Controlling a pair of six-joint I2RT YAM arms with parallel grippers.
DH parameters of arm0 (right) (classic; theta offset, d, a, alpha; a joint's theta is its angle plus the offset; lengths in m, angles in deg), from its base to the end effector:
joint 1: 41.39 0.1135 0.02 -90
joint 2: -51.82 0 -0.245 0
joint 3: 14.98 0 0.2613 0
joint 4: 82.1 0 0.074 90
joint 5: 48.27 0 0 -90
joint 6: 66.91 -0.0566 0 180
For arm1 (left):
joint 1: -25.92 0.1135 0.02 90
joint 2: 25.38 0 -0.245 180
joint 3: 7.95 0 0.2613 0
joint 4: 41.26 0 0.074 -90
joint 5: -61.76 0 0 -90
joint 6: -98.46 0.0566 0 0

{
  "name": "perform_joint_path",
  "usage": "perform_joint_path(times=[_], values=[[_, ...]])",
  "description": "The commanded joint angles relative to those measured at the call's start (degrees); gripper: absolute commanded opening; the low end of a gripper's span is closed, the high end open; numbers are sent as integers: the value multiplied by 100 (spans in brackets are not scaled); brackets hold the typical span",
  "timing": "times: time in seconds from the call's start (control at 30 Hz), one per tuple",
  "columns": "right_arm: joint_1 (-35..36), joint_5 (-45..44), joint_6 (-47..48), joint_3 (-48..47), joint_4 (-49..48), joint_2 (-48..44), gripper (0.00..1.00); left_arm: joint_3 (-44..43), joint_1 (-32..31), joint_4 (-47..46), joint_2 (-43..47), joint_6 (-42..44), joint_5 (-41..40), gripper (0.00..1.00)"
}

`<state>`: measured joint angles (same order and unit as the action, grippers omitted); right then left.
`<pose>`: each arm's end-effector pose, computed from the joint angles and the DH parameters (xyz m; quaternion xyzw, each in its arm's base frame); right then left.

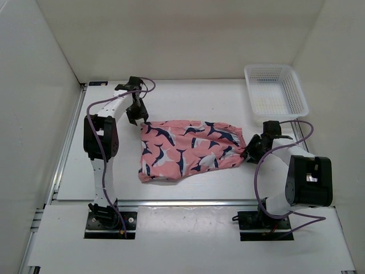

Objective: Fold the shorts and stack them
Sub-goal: Fold the shorts

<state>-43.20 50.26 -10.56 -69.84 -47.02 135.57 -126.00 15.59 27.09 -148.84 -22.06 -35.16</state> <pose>0.2793 -0.0004 0.1140 0.2799 0.9306 0.1313 0.1961 0.4455 -0.0743 0.1683 -0.1816 0.9714 0.0068 0.1530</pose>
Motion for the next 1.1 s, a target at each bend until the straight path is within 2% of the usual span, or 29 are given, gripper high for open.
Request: perform_joint_path(times=[0.0,0.07,0.1,0.27,0.3,0.33,0.47,0.63,0.67,0.73,0.77,0.87,0.93,1.07], values=[[-22,-238,174,-201,237,-42,53,-210,-48,276,190,178,50,59],[-22,-177,227,-263,289,-104,62,-158,-101,346,479,249,103,91],[-22,-177,227,-263,359,-182,64,-97,-101,434,585,310,103,100],[-22,-10,227,-377,518,-341,72,737,-224,488,1384,275,-3,100],[-22,147,227,-377,570,-341,74,1174,-276,365,1699,205,-3,98],[-22,227,175,-377,571,-341,78,1404,-277,286,1842,118,-3,92],[-75,491,-62,-167,255,-210,78,2302,-330,-127,2203,64,208,82],[-75,351,-195,-96,-395,185,61,2497,-382,-330,1756,64,340,71],[-75,290,-195,-96,-474,299,49,2497,-443,-330,1685,64,288,68],[-75,289,-195,-209,-475,353,35,2549,-444,-461,1466,64,287,61],[-22,219,-195,-210,-475,414,20,2549,-444,-462,1395,64,287,58],[-22,61,-142,-271,-335,354,0,2664,-444,-567,1201,3,287,49],[-22,-150,-11,-324,-230,283,0,2725,-444,-629,1131,3,287,46],[-22,-396,148,-446,60,-112,0,2725,-497,-629,1157,-50,287,44]])
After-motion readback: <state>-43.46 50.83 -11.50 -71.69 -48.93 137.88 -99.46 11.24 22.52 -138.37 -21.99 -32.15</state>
